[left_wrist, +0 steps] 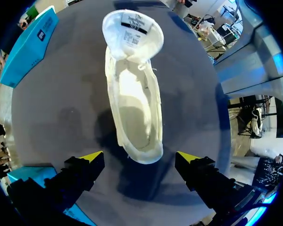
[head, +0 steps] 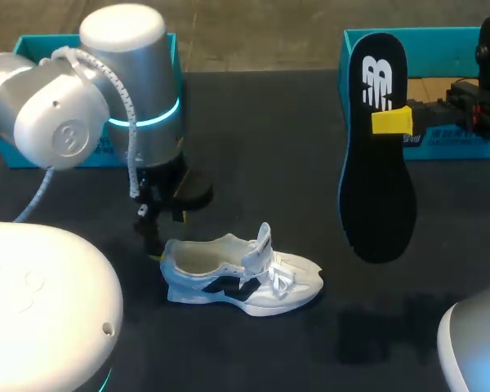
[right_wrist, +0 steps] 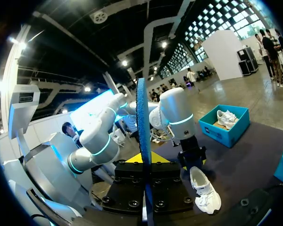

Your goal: Take the shoe out of the shoebox, open the shoe tongue, remove and reinsert the insole, then place the shoe into the shoebox

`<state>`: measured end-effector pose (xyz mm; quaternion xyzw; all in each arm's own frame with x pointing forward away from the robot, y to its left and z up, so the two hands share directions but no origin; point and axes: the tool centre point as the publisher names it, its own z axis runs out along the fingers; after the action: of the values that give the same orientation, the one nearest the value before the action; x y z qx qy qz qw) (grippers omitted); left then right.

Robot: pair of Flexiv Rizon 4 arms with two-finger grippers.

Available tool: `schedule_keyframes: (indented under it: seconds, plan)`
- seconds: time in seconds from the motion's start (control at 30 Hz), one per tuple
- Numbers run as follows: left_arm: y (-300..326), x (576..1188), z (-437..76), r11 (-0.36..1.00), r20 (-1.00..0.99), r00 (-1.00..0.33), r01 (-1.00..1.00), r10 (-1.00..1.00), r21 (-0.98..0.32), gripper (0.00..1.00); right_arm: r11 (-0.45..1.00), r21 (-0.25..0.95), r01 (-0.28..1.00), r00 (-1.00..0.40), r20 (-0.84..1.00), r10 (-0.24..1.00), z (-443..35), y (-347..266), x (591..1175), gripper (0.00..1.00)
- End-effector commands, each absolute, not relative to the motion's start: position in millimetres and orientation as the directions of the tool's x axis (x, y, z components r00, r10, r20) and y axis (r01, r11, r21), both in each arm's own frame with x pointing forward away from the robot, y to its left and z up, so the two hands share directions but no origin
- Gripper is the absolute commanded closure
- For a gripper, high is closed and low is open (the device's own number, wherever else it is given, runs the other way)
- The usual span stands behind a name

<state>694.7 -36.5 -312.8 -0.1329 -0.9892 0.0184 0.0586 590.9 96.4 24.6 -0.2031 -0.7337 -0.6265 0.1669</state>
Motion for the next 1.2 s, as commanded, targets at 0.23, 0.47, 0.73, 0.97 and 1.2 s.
schedule_keyframes:
  seconds: [0.23,0.47,0.73,0.97,1.2]
  plan:
    - [-69,706,-309,0.955,0.113,-0.95,0.296,0.292,0.014,0.0,0.135,0.851,0.507,-0.862,0.5,0.086,24,99,594,1.0]
    - [-93,710,-317,0.949,0.099,-0.945,0.315,0.311,0.028,0.0,0.135,0.851,0.507,-0.862,0.5,0.086,24,99,594,1.0]
    - [-113,719,-334,0.952,0.071,-0.95,0.304,0.305,-0.023,0.0,0.135,0.851,0.507,-0.862,0.5,0.086,24,99,594,1.0]
    - [-121,727,-351,0.958,0.088,-0.955,0.279,0.284,-0.069,0.0,0.135,0.851,0.507,-0.862,0.5,0.086,24,99,594,1.0]
    - [-130,727,-361,0.96,0.093,-0.957,0.268,0.275,-0.087,0.0,0.135,0.851,0.507,-0.862,0.5,0.086,24,99,594,1.0]
